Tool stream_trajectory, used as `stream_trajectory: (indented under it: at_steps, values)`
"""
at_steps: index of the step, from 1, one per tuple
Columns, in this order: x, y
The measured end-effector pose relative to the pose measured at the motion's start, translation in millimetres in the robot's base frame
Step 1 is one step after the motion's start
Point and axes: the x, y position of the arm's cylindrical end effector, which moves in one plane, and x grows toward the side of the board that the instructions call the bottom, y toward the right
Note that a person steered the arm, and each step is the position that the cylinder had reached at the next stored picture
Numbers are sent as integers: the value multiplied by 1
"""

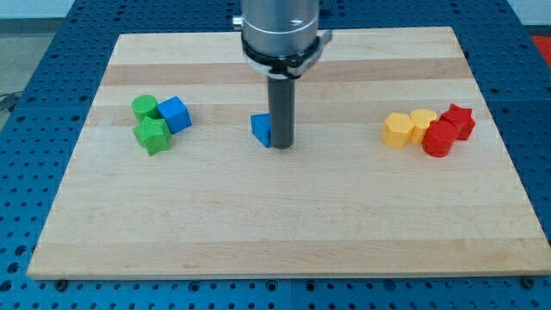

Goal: Push the blue triangle into the blue cube

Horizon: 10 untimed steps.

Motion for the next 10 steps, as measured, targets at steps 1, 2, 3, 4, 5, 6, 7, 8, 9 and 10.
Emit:
stream_trajectory:
  at_steps: [1, 2, 3, 4, 5, 6, 7, 8, 9, 10]
  values:
    - [-5, -28]
    - [-6, -62]
    - [-8, -87]
    - [-3, -81]
    - [23, -2]
    - [20, 63]
    - [-19, 25]
    - [-27, -9]
    - [-27, -33]
    - [-27, -60]
